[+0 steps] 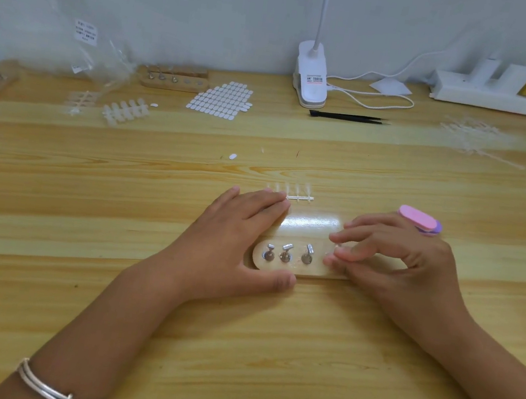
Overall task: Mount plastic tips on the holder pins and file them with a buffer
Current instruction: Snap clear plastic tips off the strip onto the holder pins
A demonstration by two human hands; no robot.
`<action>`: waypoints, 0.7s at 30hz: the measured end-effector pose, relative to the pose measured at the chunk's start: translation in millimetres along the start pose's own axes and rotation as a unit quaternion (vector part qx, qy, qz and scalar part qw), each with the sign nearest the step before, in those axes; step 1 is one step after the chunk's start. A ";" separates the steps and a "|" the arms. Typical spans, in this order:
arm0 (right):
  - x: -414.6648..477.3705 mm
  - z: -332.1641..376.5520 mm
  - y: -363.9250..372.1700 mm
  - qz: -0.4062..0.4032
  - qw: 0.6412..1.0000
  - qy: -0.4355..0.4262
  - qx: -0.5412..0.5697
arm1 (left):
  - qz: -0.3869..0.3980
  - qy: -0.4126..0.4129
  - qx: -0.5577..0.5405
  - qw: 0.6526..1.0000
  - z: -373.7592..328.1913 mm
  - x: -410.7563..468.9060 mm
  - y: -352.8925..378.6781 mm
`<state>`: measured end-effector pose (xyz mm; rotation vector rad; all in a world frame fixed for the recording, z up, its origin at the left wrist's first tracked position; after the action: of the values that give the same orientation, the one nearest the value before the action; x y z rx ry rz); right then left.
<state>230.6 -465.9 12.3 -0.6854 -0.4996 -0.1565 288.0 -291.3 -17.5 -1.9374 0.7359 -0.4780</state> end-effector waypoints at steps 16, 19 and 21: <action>21.5 3.1 -8.7 0.055 0.996 0.060 0.046 | 0.005 0.002 -0.004 1.000 -1.6 -0.7 1.5; 52.5 2.8 -1.9 0.082 0.996 0.034 0.026 | -0.002 -0.005 -0.044 0.999 -0.8 -0.1 -1.0; 74.4 -4.0 18.7 0.165 0.985 0.033 -0.044 | -0.003 -0.010 -0.056 0.998 0.2 -0.1 -1.9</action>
<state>302.6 -452.4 35.5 -0.8378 -0.3112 0.1107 288.6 -290.5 -15.9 -2.0466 0.7585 -0.4281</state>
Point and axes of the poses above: each hand's wrist, its own x-axis towards the middle knuckle, its own y-axis out of the palm, z = x × y, the point moved 8 cm from there along x, towards the middle knuckle, and after that the axes turned 5 degrees about -x, right-handed, at the moved point
